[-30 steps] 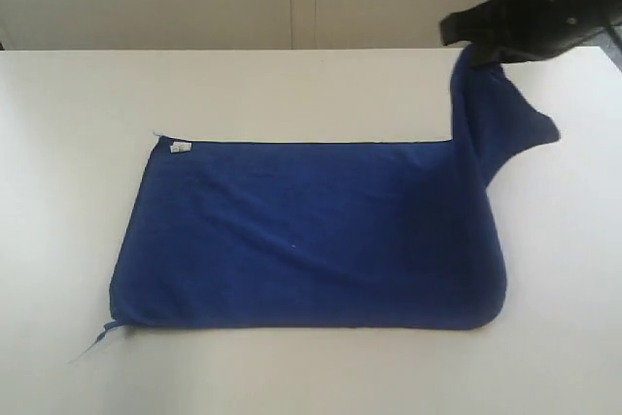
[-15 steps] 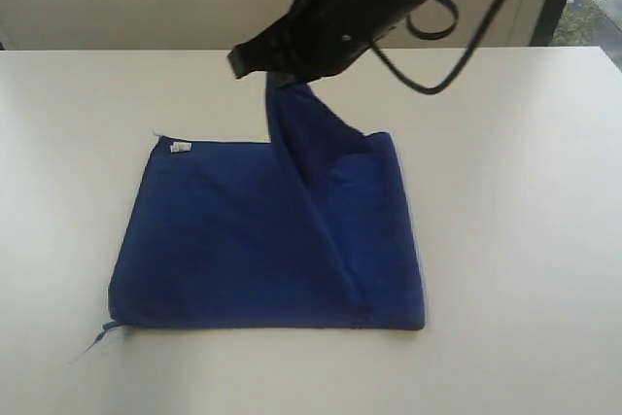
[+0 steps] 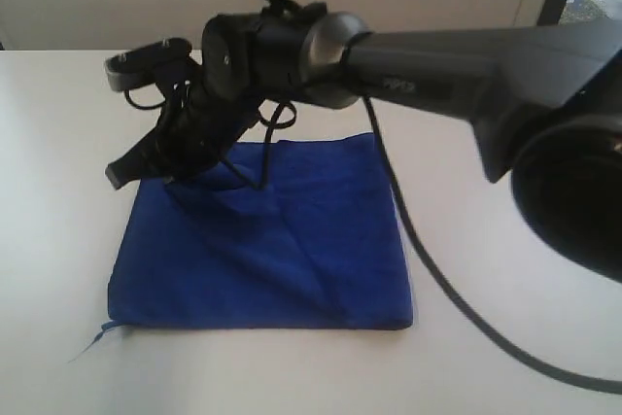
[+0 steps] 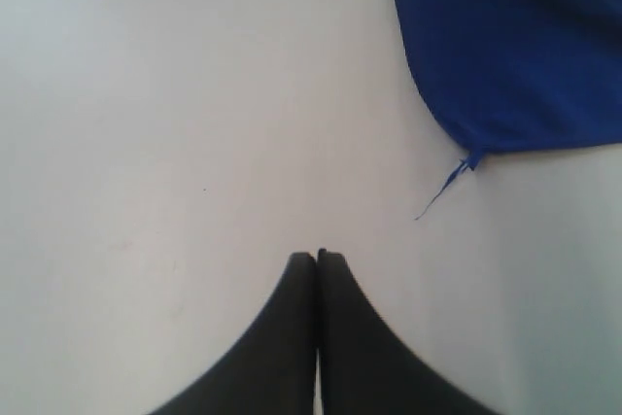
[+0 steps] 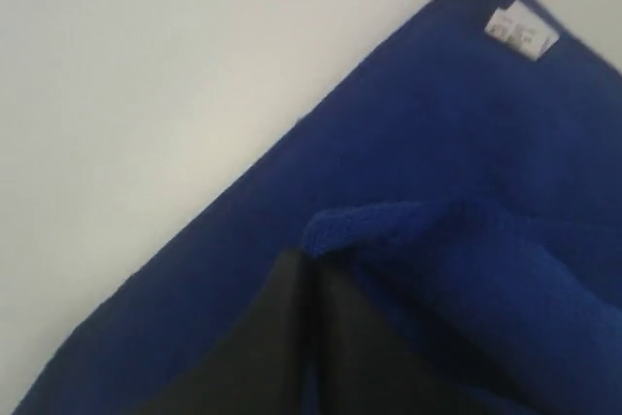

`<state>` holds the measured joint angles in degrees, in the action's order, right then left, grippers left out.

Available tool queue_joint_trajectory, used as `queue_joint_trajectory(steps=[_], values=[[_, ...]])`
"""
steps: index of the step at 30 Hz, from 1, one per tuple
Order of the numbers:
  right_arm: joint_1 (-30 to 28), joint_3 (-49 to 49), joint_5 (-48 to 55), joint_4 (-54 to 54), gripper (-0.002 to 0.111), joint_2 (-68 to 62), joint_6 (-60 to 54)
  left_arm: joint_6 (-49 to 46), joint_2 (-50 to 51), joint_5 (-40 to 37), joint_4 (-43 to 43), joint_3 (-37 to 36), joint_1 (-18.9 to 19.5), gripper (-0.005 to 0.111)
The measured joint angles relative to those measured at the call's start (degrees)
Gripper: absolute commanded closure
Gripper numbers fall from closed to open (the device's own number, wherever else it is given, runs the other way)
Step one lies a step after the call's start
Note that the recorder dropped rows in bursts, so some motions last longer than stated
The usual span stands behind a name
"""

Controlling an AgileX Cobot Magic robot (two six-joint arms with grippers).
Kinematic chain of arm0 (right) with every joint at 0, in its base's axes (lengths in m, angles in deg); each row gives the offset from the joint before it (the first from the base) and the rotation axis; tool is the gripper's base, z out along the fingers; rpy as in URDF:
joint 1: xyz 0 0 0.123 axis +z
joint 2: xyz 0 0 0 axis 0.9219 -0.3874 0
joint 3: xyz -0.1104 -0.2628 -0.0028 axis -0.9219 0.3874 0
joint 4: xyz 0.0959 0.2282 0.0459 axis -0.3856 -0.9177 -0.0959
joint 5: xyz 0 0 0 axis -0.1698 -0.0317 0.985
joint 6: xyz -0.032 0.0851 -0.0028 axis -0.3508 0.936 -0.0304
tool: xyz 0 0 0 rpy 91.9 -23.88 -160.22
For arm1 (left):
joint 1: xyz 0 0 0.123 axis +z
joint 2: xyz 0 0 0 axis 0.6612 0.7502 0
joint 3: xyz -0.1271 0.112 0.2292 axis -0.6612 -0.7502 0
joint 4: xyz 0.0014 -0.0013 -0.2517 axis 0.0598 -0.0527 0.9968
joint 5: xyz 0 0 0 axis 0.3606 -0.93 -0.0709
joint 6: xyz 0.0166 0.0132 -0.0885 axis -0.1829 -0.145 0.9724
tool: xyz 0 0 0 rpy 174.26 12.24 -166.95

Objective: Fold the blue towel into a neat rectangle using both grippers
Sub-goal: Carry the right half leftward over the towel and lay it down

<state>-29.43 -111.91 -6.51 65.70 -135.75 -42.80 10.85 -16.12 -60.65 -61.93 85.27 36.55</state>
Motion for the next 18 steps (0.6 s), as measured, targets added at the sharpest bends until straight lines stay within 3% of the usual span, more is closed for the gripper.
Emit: queue_joint_trajectory(steps=[6, 18], values=[[0.1, -1.8, 1.7, 0.2, 0.108, -2.0, 1.3, 0.0, 0.0, 0.0, 0.0, 0.0, 0.0, 0.107], [-0.5, -8.6, 9.3, 2.6, 0.108, 8.3, 2.1, 0.0, 0.0, 0.0, 0.0, 0.0, 0.0, 0.107]])
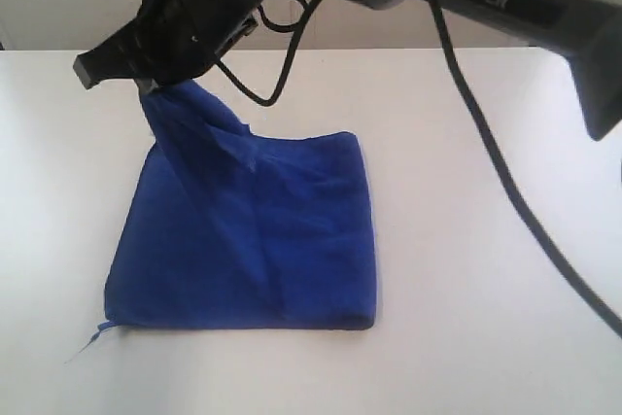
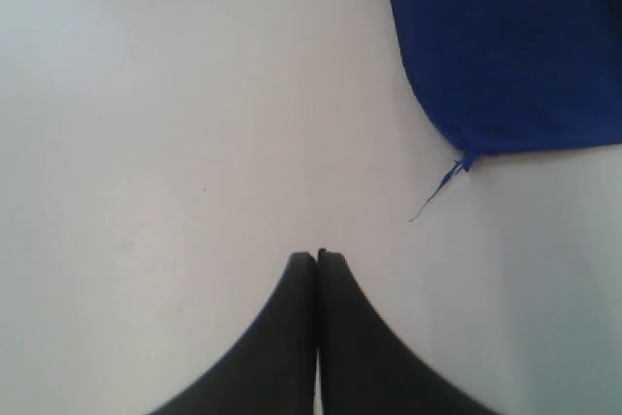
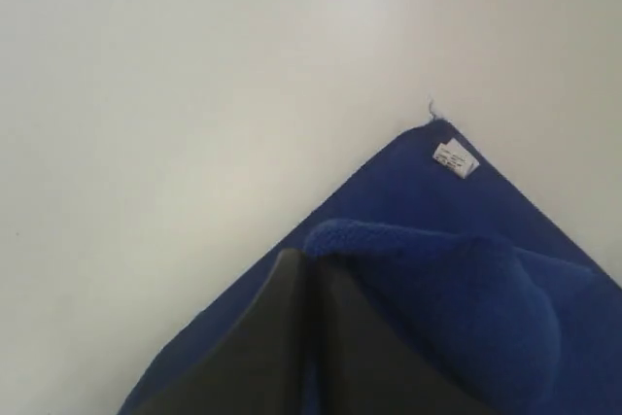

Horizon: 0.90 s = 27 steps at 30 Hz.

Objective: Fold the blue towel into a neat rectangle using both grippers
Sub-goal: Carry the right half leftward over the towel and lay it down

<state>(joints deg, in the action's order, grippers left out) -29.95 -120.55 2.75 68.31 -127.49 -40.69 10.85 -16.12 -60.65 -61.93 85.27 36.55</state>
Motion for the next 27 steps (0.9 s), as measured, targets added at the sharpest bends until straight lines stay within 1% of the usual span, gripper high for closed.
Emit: queue_joint_trajectory(steps=[3, 8, 12, 14, 16, 17, 18, 19, 20, 21, 25, 27], values=[[0.8, -0.1, -0.9, 0.0, 0.108, -2.3, 0.0, 0.0, 0.0, 0.0, 0.0, 0.0, 0.0, 0.107], [2.8, -0.1, -4.5, -0.7, 0.108, -11.2, 0.1, 0.0, 0.0, 0.0, 0.0, 0.0, 0.0, 0.107], [3.7, -0.1, -6.3, -1.3, 0.108, -15.1, 0.2, 0.0, 0.0, 0.1, 0.0, 0.0, 0.0, 0.107], [4.0, -0.1, -7.4, -2.0, 0.106, -16.3, 0.2, 0.0, 0.0, 0.2, 0.0, 0.0, 0.0, 0.107], [4.1, 0.0, -8.5, -2.4, 0.098, -16.6, 0.2, 0.0, 0.0, 0.4, 0.0, 0.0, 0.0, 0.107], [4.1, 0.0, -9.0, -2.8, 0.086, -16.6, 0.2, 0.0, 0.0, 0.4, 0.0, 0.0, 0.0, 0.107], [4.2, 0.0, -10.0, -3.3, 0.078, -16.6, 0.1, 0.0, 0.0, 0.4, 0.0, 0.0, 0.0, 0.107], [4.2, -0.1, -10.1, -3.4, 0.065, -16.6, 0.1, 0.0, 0.0, 0.4, 0.0, 0.0, 0.0, 0.107], [4.3, -0.6, -9.8, -3.7, 0.061, -16.6, 0.1, 0.0, 0.0, 0.4, 0.0, 0.0, 0.0, 0.107], [4.3, -0.8, -9.6, -3.7, 0.058, -16.6, 0.1, 0.0, 0.0, 0.4, 0.0, 0.0, 0.0, 0.107], [3.9, -1.5, -5.8, -3.8, 0.058, -13.9, 0.5, 0.0, 0.0, 0.4, 0.0, 0.0, 0.0, 0.107], [2.2, -1.6, -2.9, -3.9, 0.059, -11.4, 0.7, 0.0, 0.0, 0.4, 0.0, 0.0, 0.0, 0.107]])
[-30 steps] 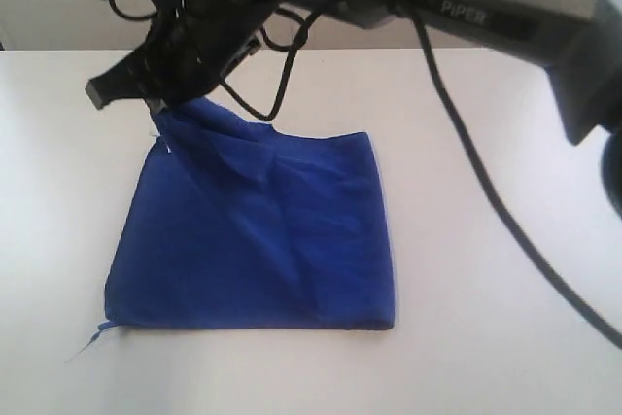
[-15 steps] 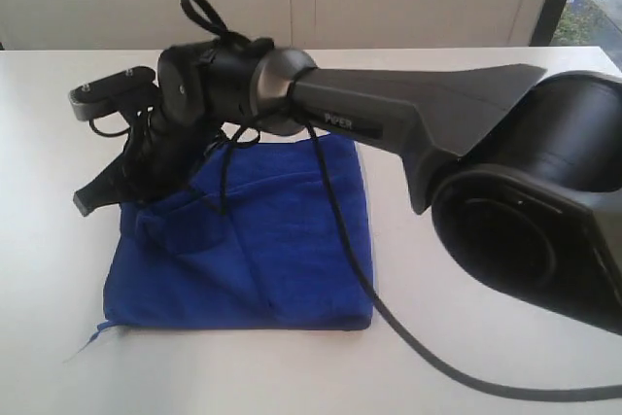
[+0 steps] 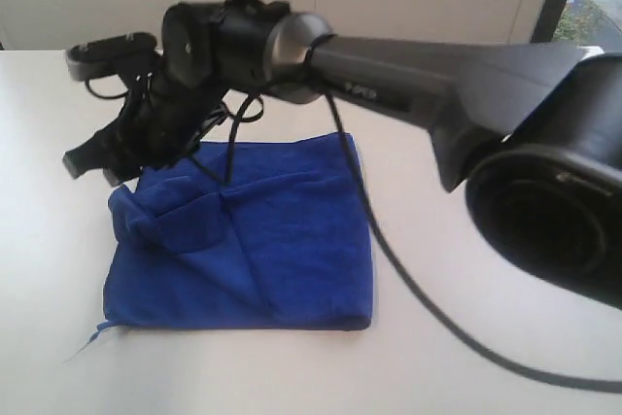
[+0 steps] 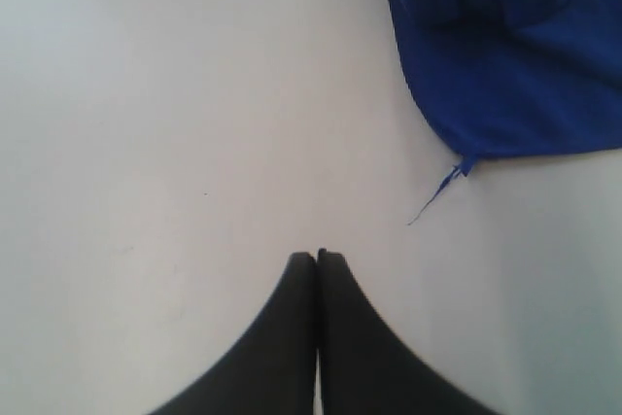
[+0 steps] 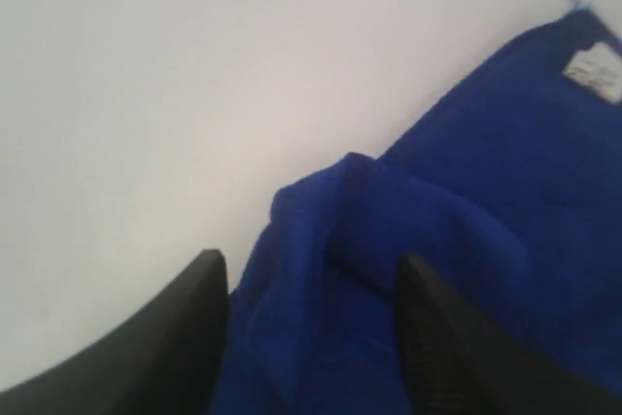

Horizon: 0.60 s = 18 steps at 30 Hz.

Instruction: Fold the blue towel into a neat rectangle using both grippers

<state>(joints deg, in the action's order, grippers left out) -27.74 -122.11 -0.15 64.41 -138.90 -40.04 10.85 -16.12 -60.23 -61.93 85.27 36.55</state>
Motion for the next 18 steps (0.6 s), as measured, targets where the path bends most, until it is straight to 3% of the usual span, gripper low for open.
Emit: queue_joint_trajectory(steps=[2, 7, 11, 18], values=[[-2.2, -0.3, 2.4, -0.1, 0.063, 1.8, 0.0, 0.0, 0.0, 0.0, 0.0, 0.0, 0.0, 0.107], [-10.4, 0.3, 11.4, 4.8, 0.092, 3.7, -5.0, 0.0, 0.0, 0.0, 0.0, 0.0, 0.0, 0.107], [-12.8, 2.2, 11.7, 8.5, 0.106, 2.1, -6.9, 0.0, 0.0, 0.0, 0.0, 0.0, 0.0, 0.107], [-15.1, 2.9, 6.2, 11.9, 0.108, -3.4, -7.1, 0.0, 0.0, 0.1, 0.0, 0.0, 0.0, 0.107]])
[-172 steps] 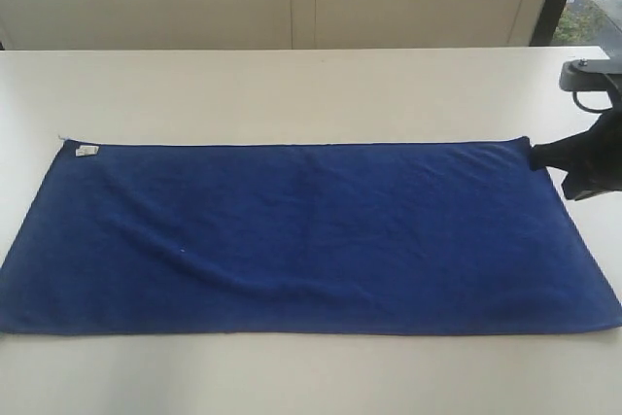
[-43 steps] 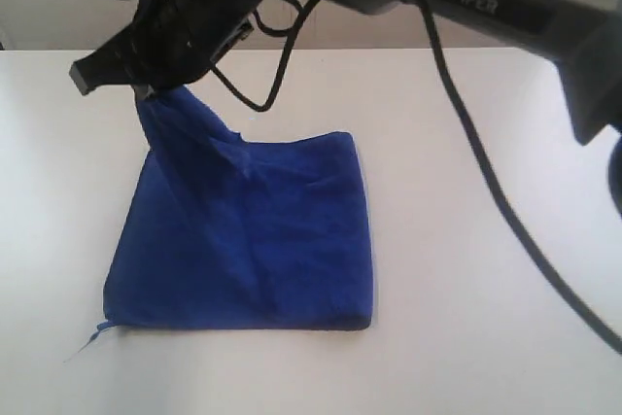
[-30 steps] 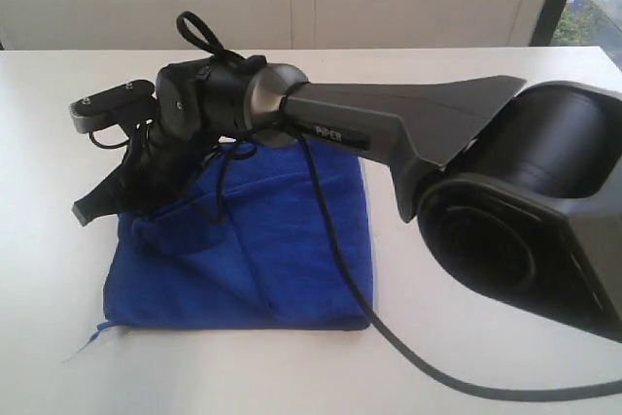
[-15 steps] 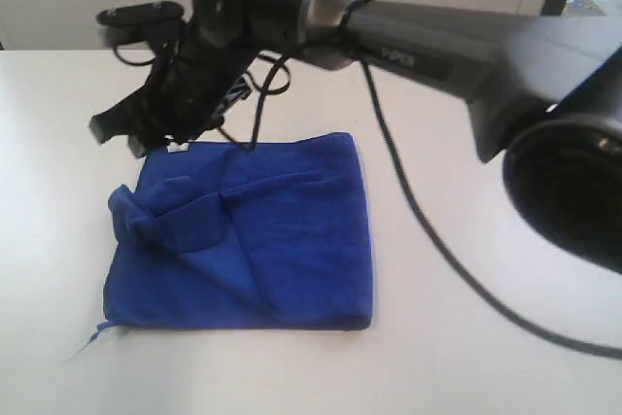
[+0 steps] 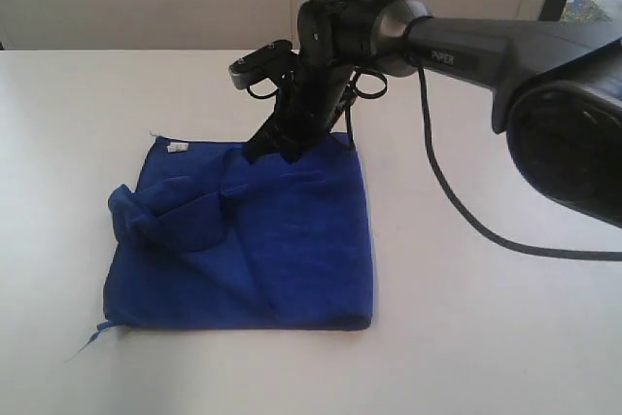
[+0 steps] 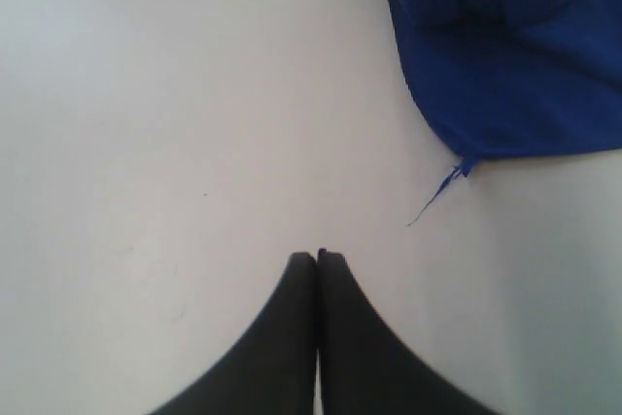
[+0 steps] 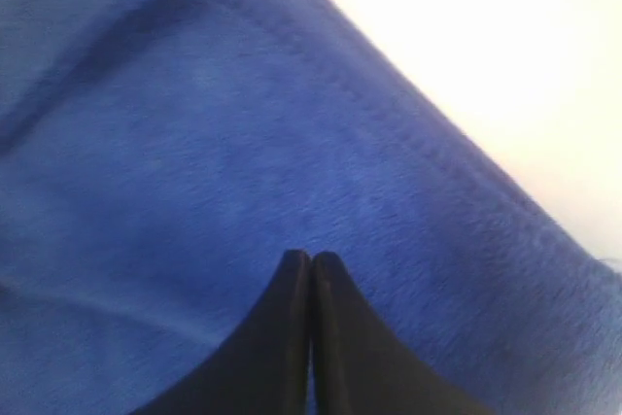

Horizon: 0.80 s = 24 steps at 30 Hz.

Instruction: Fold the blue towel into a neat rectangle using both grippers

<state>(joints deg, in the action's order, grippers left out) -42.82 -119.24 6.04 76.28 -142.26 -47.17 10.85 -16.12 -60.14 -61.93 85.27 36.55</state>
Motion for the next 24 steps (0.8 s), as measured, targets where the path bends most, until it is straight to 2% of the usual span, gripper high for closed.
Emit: queue_joint_trajectory(steps=[7, 14, 19, 24], values=[[-2.6, 0.0, -3.7, 1.0, 0.108, -3.5, 2.6, 0.0, 0.0, 0.0, 0.0, 0.0, 0.0, 0.107], [-6.5, -0.2, -3.7, 2.9, 0.108, -4.0, 11.6, 0.0, 0.0, 0.0, 0.0, 0.0, 0.0, 0.107], [-9.7, -0.7, 1.6, 5.4, 0.108, -4.1, 17.3, 0.0, 0.0, 0.0, 0.0, 0.0, 0.0, 0.107], [-11.6, -0.9, 12.2, 11.9, 0.108, -3.5, 19.6, 0.0, 0.0, 0.0, 0.0, 0.0, 0.0, 0.107]])
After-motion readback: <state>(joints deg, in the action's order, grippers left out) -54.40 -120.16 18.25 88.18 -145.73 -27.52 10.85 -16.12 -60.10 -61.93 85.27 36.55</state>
